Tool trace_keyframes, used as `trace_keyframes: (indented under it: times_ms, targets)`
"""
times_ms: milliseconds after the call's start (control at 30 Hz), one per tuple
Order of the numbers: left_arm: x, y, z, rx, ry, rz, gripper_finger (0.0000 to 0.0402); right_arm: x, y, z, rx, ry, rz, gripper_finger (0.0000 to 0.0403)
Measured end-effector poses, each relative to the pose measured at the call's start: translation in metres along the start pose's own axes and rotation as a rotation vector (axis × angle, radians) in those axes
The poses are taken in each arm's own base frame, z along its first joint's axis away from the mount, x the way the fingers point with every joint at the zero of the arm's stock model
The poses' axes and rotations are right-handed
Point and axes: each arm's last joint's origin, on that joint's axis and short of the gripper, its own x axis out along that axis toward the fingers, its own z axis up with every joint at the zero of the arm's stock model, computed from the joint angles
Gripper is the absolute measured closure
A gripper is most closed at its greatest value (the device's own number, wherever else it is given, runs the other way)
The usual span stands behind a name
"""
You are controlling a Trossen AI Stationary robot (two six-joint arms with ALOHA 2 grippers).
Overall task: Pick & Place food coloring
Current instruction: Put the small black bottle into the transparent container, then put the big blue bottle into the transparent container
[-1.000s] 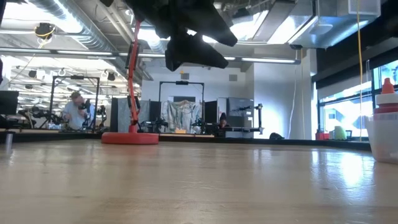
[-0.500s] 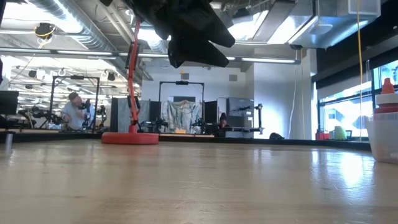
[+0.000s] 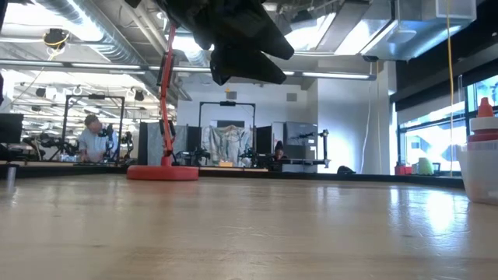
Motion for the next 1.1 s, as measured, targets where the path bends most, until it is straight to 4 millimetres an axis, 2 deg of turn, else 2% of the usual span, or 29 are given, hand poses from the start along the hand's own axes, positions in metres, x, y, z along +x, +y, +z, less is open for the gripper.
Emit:
trace_keyframes:
  times_ms: [167,433,600,700,867,967,1100]
  targets:
    - [0.0,0.0,0.0,0.0,0.0,0.0,0.0204,0.0,0.0,0.0,-0.001,-0.005,-0.001,0.0316]
    - [0.0,0.0,0.0,-0.009,0.001,-0.004,0.0203,0.0,-0.001,0.0,-0.001,-0.001,-0.006,0.0261]
    - [-0.001,-0.002,0.0,-0.063,0.034,-0.079,0.0205,-0.001,-0.002,0.002,0.004,-0.026,-0.013,0.0247]
    - [-0.014,-0.002,0.002,-0.087,0.097,-0.074,0.0204,-0.002,-0.002,0.002,0.003,-0.033,-0.011,0.0245]
    - [-0.049,-0.004,0.005,-0.196,0.293,0.125,0.0208,-0.002,-0.003,0.003,-0.056,-0.069,-0.025,0.0244]
    - [-0.068,-0.01,0.0,-0.344,0.403,0.21,0.0208,-0.002,-0.003,0.006,-0.066,-0.11,-0.04,0.0244]
    - [-0.084,-0.023,-0.018,-0.589,0.557,0.295,0.0208,-0.003,-0.005,0.011,-0.095,-0.155,-0.057,0.0244]
